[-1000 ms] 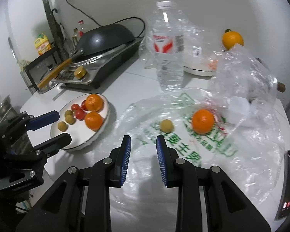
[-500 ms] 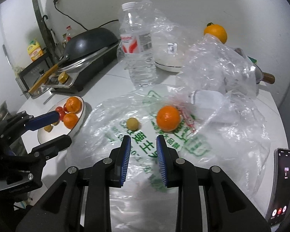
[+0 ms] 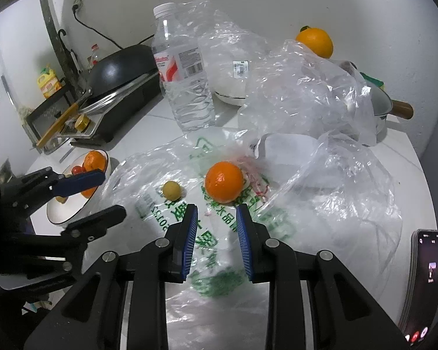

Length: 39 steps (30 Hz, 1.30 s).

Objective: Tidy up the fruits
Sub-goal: 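Move both open grippers back to the last orange and yellow fruit on the bag, then grasp the orange with the right gripper while the left gripper grasps the yellow fruit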

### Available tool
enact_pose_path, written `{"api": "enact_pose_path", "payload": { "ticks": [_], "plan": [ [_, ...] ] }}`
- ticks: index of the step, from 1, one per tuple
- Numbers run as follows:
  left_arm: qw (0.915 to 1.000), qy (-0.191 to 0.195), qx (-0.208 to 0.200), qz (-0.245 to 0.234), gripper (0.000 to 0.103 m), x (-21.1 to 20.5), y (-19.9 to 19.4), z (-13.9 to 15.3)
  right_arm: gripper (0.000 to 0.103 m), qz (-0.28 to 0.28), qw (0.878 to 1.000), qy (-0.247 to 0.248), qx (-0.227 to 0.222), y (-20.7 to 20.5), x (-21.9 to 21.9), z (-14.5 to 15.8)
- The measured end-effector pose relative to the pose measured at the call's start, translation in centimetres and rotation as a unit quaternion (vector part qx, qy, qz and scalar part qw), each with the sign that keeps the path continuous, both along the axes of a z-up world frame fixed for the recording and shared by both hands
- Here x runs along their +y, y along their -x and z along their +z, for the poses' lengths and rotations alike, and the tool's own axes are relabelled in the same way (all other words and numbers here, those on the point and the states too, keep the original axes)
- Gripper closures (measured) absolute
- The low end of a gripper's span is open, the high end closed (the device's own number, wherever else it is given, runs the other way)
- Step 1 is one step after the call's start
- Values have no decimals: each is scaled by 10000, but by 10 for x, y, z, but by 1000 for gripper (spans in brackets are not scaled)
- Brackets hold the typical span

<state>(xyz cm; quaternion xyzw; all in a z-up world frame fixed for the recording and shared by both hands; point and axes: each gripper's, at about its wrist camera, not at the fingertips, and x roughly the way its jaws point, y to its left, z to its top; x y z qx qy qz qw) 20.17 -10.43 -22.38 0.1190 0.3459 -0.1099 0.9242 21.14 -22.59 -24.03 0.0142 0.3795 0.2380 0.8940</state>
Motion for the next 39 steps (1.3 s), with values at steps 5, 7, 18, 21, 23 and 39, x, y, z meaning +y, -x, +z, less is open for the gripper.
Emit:
{"api": "enact_pose_path", "payload": {
  "ticks": [5, 7, 18, 21, 23, 39],
  "plan": [
    [9999, -53, 155, -32, 53, -6, -17, -10, 74, 55, 10000, -25, 19, -10, -3, -5],
    [9997, -80, 231, -53, 53, -9, -24, -16, 74, 63, 10000, -53, 29, -13, -4, -7],
    [9986, -108, 505, -74, 60, -12, -55, -36, 65, 157, 9997, -118, 115, -34, 4, -15],
    [9984, -110, 555, -60, 60, -10, -60, -40, 58, 167, 9997, -115, 127, -38, 6, -16],
    [9981, -112, 598, -60, 61, -9, -62, -43, 58, 197, 9997, -98, 130, -40, 9, -17],
    [9971, -71, 736, -203, 75, -1, -71, -52, 58, 172, 9995, 170, 190, -55, 31, -26]
  ]
}}
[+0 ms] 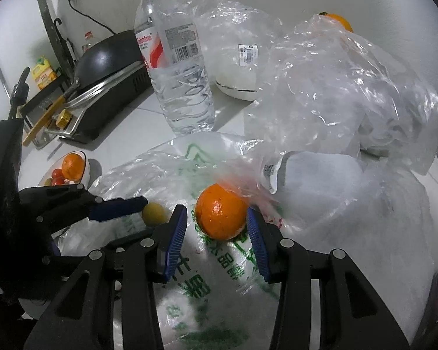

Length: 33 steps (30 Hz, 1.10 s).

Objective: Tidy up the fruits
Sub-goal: 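Grasp the orange with the right gripper while the left gripper grasps the yellow fruit, then carry the orange with the right gripper while the left gripper carries the yellow fruit to the plate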

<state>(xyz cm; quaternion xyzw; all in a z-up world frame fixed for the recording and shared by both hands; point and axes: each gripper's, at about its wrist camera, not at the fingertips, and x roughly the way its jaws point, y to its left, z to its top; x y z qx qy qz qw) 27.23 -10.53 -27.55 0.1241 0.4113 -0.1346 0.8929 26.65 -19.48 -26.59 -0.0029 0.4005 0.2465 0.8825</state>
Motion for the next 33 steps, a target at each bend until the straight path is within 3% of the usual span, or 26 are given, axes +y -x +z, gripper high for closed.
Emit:
{"api": "enact_pose_path", "payload": {
  "ticks": [16, 33],
  "plan": [
    [9996, 185, -183, -101, 76, 2, 12, 12, 58, -57, 9995, 281, 153, -11, 15, -11],
    [9976, 332, -563, -217, 76, -3, 47, 40, 59, -123, 9998, 142, 0, 26, 0, 15]
  ]
}}
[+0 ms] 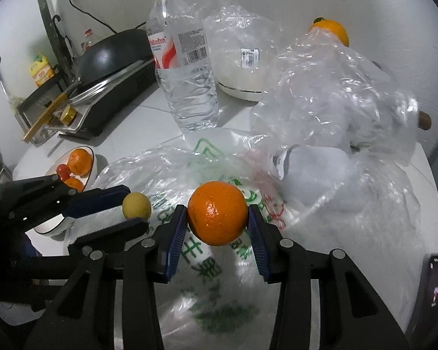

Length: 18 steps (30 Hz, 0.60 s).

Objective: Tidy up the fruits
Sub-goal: 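Carry the orange with the right gripper while the left gripper carries the yellow fruit to the plate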

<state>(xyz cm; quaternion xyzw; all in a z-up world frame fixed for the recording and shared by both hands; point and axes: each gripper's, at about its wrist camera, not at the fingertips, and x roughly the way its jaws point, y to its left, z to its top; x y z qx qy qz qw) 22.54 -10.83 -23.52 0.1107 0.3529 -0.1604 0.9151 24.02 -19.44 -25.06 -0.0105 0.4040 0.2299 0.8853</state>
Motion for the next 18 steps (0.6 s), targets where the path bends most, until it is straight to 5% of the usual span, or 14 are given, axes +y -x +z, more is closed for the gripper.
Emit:
{"api": "enact_pose_path", "payload": {
  "ticks": [18],
  "plan": [
    [9993, 97, -353, -28, 76, 8, 43, 30, 59, -124, 9995, -60, -279, 48, -4, 31]
  ]
}}
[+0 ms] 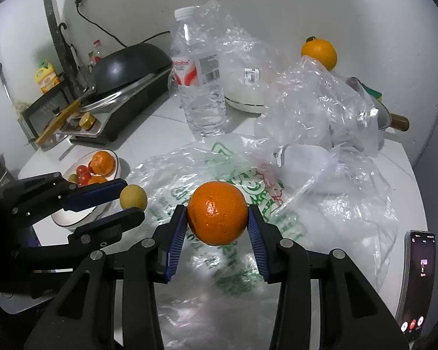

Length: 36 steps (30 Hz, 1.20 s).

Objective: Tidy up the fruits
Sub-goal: 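Carry the orange with the right gripper while the left gripper carries the yellow fruit to the plate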

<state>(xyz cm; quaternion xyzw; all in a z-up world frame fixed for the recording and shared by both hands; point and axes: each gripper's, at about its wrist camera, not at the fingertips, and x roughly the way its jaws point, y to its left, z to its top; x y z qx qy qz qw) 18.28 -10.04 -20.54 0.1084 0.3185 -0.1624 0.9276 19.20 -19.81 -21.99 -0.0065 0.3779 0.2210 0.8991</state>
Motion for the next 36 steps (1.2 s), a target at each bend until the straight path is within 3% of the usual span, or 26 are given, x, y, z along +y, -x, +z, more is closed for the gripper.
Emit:
{"api": "enact_pose_path", "payload": {
  "ticks": [15, 36],
  "plan": [
    [9997, 3, -242, 66, 76, 18, 47, 19, 59, -23, 9999, -27, -101, 36, 9, 10],
    [9983, 201, -459, 291, 76, 65, 95, 29, 59, 165, 9992, 139, -329, 73, 58, 30]
  ]
}}
